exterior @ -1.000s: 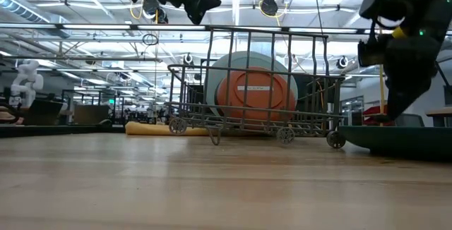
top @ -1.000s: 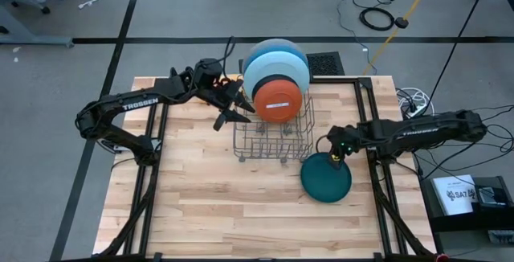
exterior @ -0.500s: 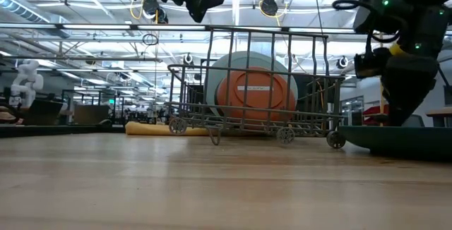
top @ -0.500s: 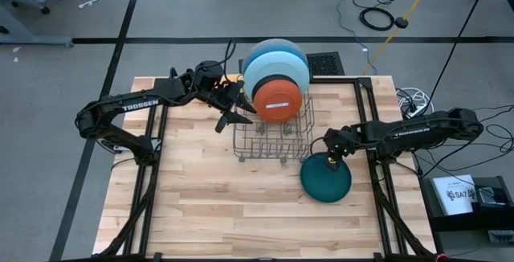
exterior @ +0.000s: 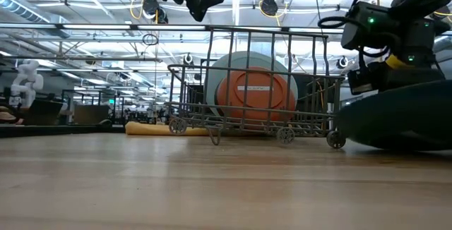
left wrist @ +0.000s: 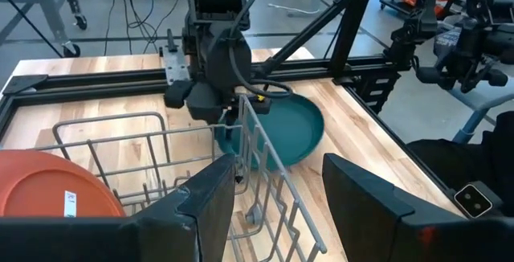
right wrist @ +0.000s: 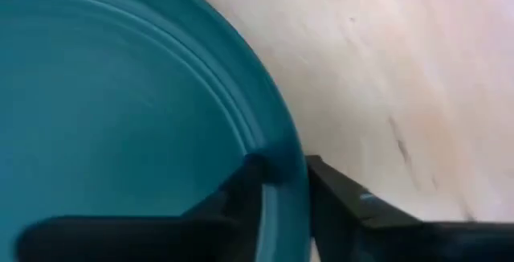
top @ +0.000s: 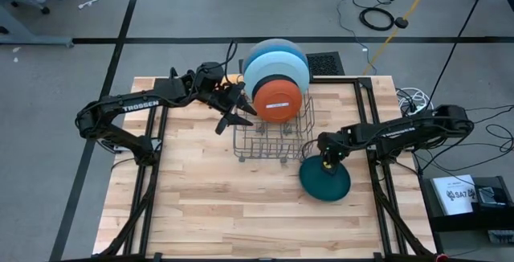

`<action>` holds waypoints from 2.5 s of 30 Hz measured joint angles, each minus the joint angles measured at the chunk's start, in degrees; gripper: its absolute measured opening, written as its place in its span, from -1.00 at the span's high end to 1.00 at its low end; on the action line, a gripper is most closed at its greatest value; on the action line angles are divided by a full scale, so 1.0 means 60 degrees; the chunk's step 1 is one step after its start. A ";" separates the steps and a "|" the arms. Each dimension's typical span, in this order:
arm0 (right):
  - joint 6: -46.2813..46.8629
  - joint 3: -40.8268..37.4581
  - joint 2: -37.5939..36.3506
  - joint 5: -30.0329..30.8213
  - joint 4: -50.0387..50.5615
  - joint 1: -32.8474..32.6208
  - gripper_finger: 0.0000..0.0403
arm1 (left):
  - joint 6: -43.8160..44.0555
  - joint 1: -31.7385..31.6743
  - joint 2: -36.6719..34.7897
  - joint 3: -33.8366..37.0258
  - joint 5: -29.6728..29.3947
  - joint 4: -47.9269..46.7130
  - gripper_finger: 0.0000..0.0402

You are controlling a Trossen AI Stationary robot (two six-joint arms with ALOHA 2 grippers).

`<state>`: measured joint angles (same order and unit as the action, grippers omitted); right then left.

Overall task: Sort dishes
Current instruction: Put the green plate into the dish rack

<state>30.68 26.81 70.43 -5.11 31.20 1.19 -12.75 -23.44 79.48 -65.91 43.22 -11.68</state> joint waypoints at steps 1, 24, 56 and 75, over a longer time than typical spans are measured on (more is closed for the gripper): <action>-0.0022 -0.0003 0.0005 -0.0069 -0.0044 0.0000 0.63 | 0.0000 0.0000 0.0000 0.0001 0.0001 0.0004 0.06; -0.0344 0.3031 -0.1948 -0.0908 0.3123 -0.0836 0.99 | -0.0026 -0.0004 0.0000 -0.0001 -0.0120 0.0105 0.06; -0.0467 0.7522 -0.0834 -0.0911 0.3250 0.1742 1.00 | -1.2478 0.2924 0.0658 -0.0012 -0.5645 0.3218 0.06; -0.0576 0.7522 -0.0381 -0.1495 0.2978 0.2510 0.99 | -1.2456 0.3596 0.0790 0.0027 -0.7219 0.2938 0.68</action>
<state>27.23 71.94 68.14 -14.08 49.07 16.25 -87.49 -1.86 84.23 -65.74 -0.09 5.94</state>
